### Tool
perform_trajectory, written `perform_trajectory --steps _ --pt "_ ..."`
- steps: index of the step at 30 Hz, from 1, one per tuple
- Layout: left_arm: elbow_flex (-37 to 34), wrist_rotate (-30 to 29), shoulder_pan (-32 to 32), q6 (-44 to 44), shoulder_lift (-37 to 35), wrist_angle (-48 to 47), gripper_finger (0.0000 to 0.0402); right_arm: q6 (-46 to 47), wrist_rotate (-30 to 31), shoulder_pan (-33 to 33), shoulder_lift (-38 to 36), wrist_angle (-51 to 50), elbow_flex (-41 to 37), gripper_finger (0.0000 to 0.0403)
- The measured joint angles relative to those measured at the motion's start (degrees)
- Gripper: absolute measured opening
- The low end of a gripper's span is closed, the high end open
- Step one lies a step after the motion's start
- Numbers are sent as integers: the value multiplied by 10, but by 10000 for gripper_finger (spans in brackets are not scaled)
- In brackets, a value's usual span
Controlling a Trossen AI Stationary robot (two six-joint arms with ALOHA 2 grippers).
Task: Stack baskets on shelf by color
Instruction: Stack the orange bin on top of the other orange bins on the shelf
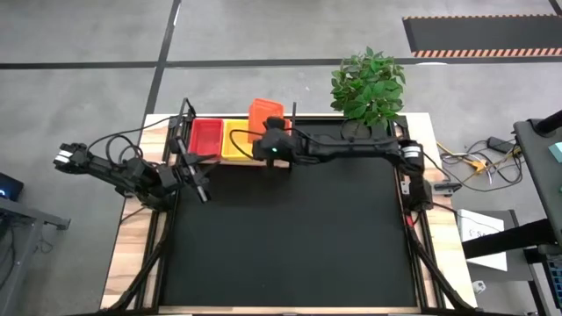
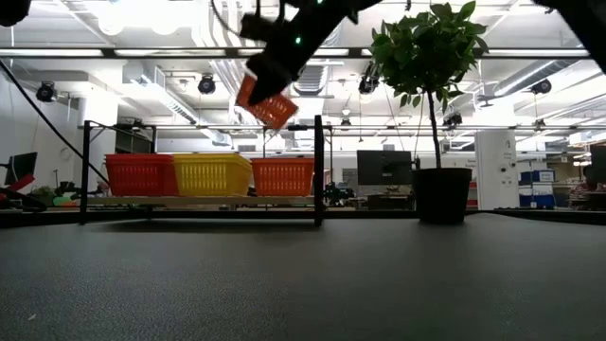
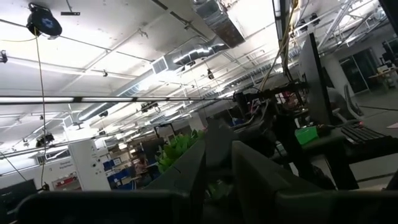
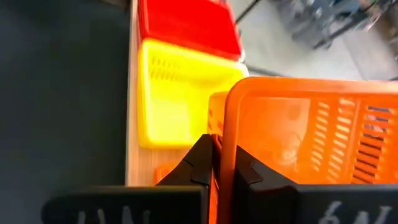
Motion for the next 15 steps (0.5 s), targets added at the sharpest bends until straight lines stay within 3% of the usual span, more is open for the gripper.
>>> perform_trajectory --steps 6,15 --pt "-3 0 0 0 -8 -2 63 7 -1 -17 64 -139 98 8" --pt "-3 0 0 0 -9 -1 63 -10 -2 -26 138 -262 200 8"
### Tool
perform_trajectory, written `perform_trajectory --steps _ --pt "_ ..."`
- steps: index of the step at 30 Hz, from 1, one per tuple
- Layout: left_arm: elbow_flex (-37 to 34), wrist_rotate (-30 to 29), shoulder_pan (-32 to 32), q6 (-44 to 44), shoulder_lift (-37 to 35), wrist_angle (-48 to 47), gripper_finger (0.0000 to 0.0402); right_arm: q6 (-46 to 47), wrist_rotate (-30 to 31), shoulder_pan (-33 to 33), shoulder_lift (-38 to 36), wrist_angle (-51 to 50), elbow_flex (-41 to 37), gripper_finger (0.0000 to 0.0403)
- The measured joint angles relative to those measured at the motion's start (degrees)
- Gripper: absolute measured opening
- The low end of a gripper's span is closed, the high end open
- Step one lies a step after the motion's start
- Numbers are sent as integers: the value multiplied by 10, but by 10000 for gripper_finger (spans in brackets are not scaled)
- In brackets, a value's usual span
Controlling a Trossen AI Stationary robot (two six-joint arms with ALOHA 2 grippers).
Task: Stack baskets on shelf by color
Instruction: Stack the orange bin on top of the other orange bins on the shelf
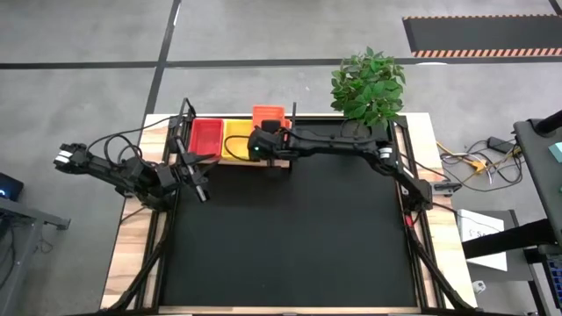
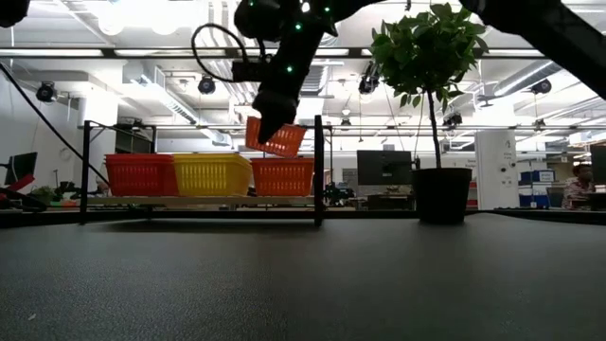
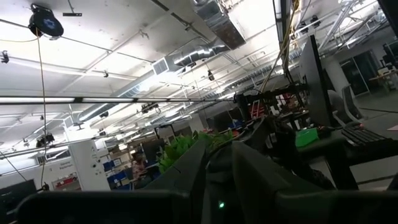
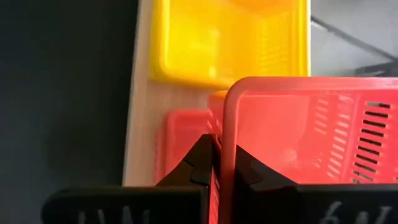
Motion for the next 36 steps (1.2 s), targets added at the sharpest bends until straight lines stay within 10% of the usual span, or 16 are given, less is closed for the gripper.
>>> perform_trajectory --steps 23,36 --pt "-1 0 0 0 -1 0 63 43 -83 -21 1 -52 5 11" --pt "-1 0 0 0 -1 0 63 71 -72 -21 0 -56 6 92"
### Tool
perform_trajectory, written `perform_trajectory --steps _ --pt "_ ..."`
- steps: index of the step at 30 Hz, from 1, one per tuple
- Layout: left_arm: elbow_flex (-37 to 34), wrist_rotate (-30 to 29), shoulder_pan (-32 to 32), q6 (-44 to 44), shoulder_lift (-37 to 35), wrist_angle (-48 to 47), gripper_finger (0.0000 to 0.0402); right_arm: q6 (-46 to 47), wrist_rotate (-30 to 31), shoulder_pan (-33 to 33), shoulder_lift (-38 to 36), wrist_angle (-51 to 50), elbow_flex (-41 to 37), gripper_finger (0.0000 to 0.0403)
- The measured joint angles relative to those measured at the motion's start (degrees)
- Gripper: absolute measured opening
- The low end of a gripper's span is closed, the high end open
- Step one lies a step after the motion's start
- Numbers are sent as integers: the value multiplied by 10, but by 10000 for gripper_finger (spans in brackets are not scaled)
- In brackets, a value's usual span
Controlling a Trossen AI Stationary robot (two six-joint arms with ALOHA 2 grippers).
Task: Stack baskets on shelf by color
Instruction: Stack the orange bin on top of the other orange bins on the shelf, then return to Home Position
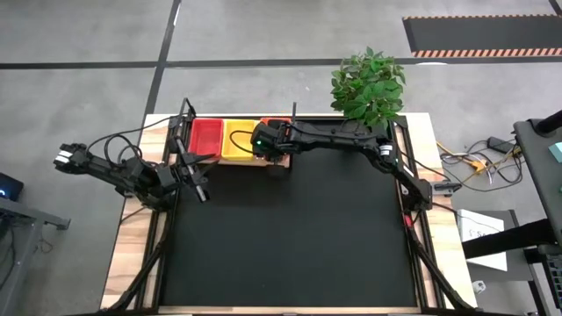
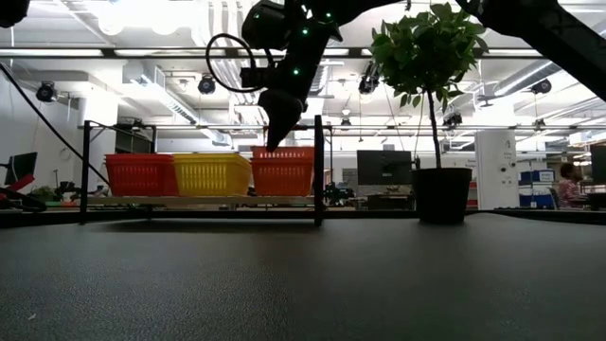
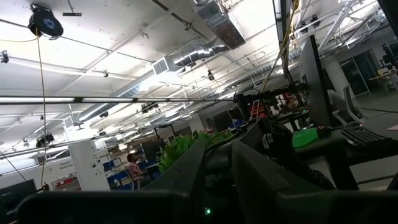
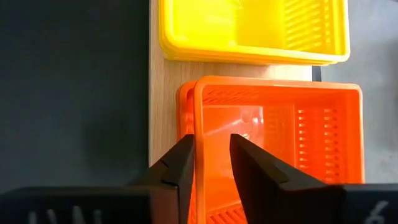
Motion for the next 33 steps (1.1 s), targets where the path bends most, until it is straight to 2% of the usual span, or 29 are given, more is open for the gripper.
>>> perform_trajectory --steps 7,10,14,21,27,33 --pt "0 0 -1 -11 2 0 63 10 0 2 -2 -21 29 120" --pt "-10 1 -2 -60 9 -6 63 14 -2 12 -7 -41 49 116" --pt "-24 10 -17 -110 13 -78 63 7 -5 42 -28 -41 48 92" --pt "-27 19 -58 -157 25 -71 63 7 -5 110 -59 -48 16 22" --pt "-53 23 -117 -220 51 -71 63 42 -5 160 -117 -25 -78 9" --pt "-64 23 -174 -258 125 -38 63 39 -7 214 -221 156 -281 9"
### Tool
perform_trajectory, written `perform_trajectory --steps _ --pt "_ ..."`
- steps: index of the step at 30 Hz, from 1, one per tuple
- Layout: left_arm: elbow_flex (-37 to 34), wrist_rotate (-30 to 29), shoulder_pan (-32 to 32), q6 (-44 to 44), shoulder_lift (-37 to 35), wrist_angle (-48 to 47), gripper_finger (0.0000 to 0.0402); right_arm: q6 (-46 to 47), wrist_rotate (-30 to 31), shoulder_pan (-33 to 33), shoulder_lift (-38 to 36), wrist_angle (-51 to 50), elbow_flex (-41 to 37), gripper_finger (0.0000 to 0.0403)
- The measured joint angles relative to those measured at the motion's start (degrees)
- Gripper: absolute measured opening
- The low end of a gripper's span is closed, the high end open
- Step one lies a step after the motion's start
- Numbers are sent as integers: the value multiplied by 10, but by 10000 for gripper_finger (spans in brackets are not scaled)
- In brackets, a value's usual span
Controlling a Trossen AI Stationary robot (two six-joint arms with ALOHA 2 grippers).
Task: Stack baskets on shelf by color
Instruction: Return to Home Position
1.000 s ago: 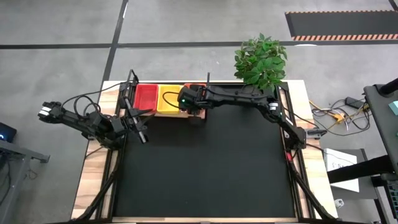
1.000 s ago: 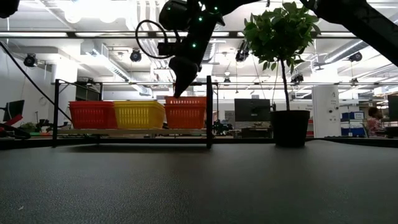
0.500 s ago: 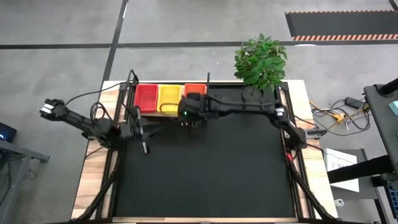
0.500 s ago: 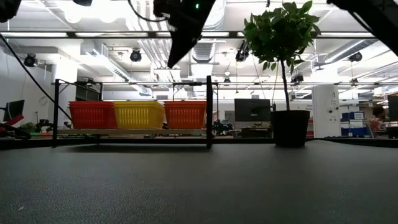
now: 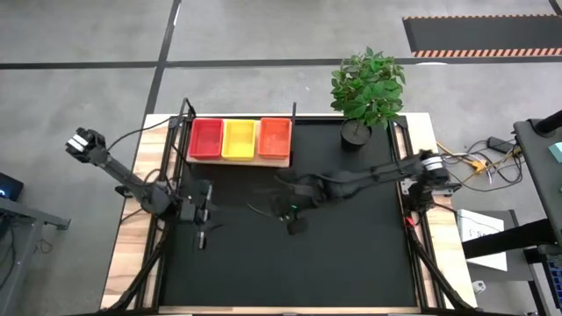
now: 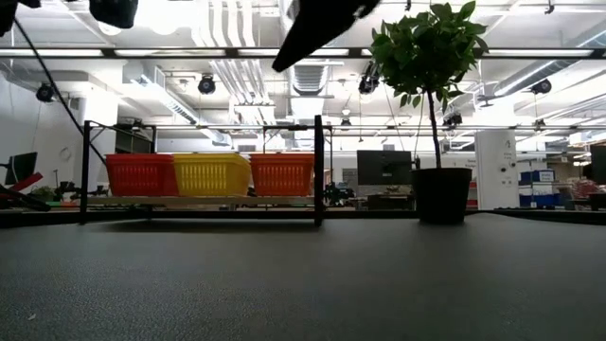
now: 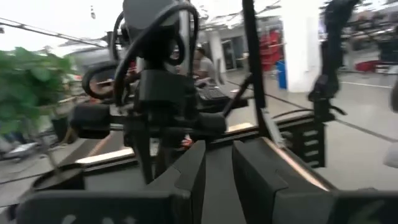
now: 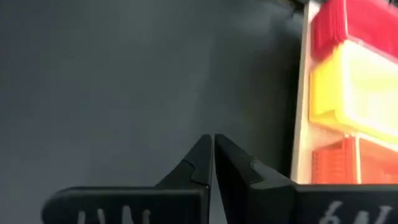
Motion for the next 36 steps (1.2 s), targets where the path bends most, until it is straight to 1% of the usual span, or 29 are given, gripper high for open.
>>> perform_trajectory --steps 4,7,10,13,17,20,25,31,36 --pt "0 -1 -25 -3 56 32 63 -21 0 17 -80 151 -153 9" --pt "0 -1 -34 -3 86 29 63 -30 0 21 -139 249 -257 9" --pt "0 -2 -34 -3 97 16 63 -41 -28 19 -194 338 -352 9" --pt "0 -3 -33 -3 88 -20 63 -53 -43 19 -241 440 -439 9" --pt "-5 -3 -32 -11 53 -62 63 -66 -43 19 -297 530 -528 9" --pt "-23 -3 -18 -12 15 -64 63 -69 -43 18 -336 559 -576 9" --pt "-76 -3 25 -18 -63 -66 63 -89 -43 12 -391 613 -641 9" --pt "-133 -3 70 -18 -164 -60 63 -86 -43 7 -457 624 -701 9" --pt "-177 -3 78 -4 -231 -74 63 -76 -43 7 -512 644 -747 9"
